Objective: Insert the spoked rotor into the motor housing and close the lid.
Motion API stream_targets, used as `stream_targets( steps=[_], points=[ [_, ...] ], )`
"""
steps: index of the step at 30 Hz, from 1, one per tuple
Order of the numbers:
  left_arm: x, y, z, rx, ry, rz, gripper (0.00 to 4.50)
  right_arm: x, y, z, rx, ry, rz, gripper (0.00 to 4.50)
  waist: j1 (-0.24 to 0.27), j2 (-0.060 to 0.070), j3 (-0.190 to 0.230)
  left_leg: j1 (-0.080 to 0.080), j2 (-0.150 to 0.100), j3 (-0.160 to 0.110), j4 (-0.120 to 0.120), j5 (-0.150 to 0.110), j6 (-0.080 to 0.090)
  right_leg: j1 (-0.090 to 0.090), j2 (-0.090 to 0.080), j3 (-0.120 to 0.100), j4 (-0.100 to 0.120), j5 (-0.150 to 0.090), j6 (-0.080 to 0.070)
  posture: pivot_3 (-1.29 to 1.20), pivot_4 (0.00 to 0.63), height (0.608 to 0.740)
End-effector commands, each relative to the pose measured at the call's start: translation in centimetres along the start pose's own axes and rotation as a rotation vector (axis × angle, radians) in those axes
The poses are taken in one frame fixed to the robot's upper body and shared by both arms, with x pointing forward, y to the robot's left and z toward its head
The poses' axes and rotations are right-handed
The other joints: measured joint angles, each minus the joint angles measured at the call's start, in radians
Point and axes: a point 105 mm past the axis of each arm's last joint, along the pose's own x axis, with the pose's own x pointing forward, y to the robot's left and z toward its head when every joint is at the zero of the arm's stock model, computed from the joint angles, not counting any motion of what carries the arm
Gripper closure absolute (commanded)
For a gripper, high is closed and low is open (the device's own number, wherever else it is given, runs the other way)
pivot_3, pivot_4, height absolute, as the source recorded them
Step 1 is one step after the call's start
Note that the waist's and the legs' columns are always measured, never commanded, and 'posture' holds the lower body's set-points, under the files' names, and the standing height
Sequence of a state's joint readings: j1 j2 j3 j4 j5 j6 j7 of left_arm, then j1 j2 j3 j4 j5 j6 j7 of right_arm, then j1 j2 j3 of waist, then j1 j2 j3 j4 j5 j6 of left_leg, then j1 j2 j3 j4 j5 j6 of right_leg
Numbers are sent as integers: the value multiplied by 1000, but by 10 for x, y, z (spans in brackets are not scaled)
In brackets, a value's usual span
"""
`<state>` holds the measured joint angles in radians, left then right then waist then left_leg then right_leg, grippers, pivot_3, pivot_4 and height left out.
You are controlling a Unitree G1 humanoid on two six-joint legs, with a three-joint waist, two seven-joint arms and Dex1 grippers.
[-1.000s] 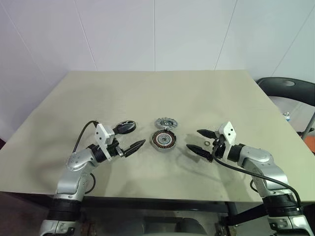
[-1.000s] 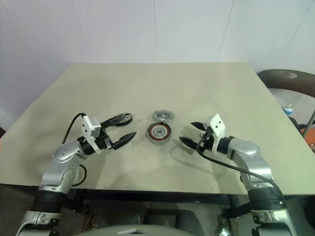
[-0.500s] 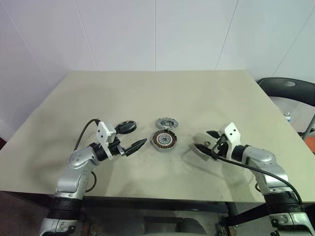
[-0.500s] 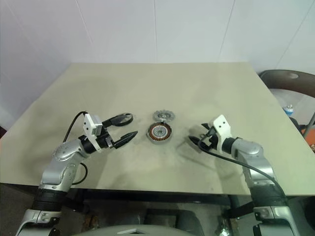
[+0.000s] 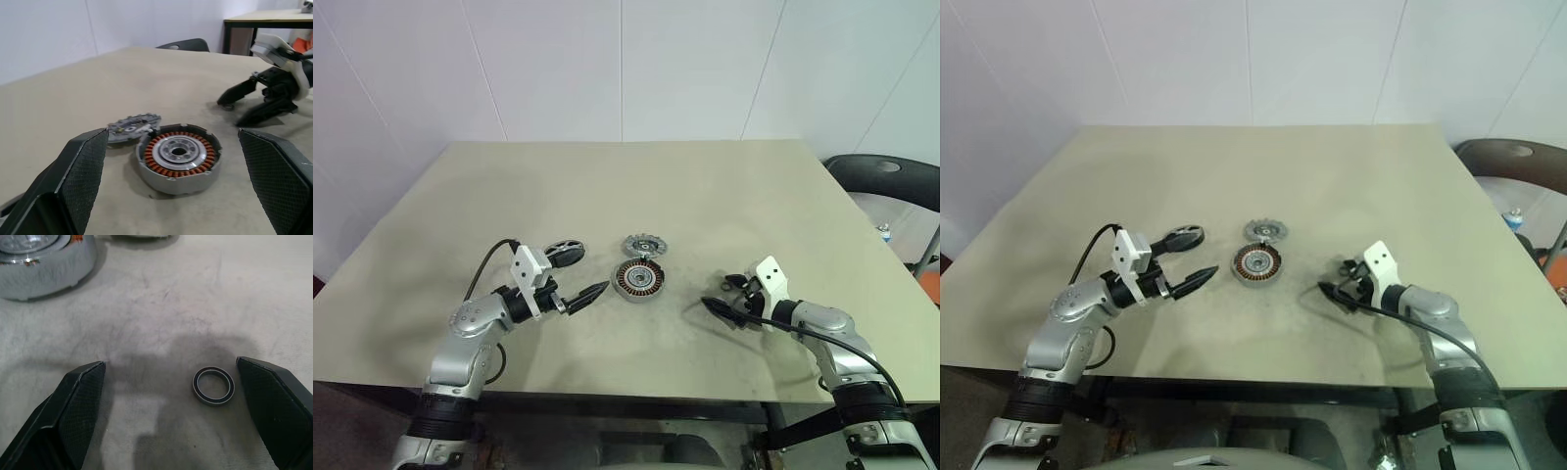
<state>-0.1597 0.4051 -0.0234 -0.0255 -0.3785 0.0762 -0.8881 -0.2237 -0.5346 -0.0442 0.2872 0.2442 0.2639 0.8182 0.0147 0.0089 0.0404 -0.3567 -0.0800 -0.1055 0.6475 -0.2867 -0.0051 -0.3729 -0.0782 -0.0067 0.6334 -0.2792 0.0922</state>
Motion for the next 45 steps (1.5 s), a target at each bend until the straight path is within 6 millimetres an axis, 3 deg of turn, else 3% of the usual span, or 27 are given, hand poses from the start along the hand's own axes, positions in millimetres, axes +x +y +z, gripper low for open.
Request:
stream_targets(
  steps=[1,8,9,12,21,23,29,34,43,45],
  points=[
    [2,-3,11,54,-32,-15,0,0,-5,-1,31,-22,-26,32,0,0,0,0,0,0,0,0,0,0,0,0,0,0,0,0,0,740],
    [0,-3,6,52,-31,-14,0,-1,-16,0,-2,-14,-79,32,1,-1,-1,1,0,0,2,0,0,1,0,0,0,0,-1,0,0,740],
    [0,-3,6,51,-31,-12,0,-1,-16,1,-25,-11,-74,198,1,-1,-1,1,0,0,2,0,0,1,0,0,0,0,-1,0,0,740],
    [-2,-2,3,50,-30,-9,0,0,-12,6,-57,-32,-50,928,1,-1,-1,0,0,0,2,0,0,1,0,0,0,0,-1,0,0,740],
    [-4,-3,-6,47,-34,-6,0,4,1,25,-99,-76,14,4120,0,-1,-1,0,0,0,0,0,0,-1,0,1,0,0,-1,0,0,740],
    [-5,-3,-8,46,-33,-3,0,5,2,29,-101,-87,21,4433,0,-1,-1,0,0,0,0,0,0,-1,0,1,0,0,-1,0,0,740],
    [-8,-2,-12,47,-31,5,0,9,12,50,-64,-166,59,4433,-1,-1,-1,0,0,0,0,0,0,-1,0,1,0,0,-1,0,0,740],
    [-8,-2,-14,46,-30,8,0,10,10,46,-72,-141,39,4433,2,-1,-1,0,0,0,0,0,0,-1,0,1,0,0,-1,0,0,740],
    [-11,-1,-21,39,-19,15,0,2,-13,33,-98,-53,-28,1502,0,-1,-1,0,0,1,0,0,0,-1,0,1,0,0,-1,0,0,740],
    [-11,-1,-22,39,-18,16,0,0,-16,27,-93,-21,-30,1502,0,-1,-1,-1,0,1,0,0,0,-1,0,1,0,0,-1,0,0,740]
  ],
)
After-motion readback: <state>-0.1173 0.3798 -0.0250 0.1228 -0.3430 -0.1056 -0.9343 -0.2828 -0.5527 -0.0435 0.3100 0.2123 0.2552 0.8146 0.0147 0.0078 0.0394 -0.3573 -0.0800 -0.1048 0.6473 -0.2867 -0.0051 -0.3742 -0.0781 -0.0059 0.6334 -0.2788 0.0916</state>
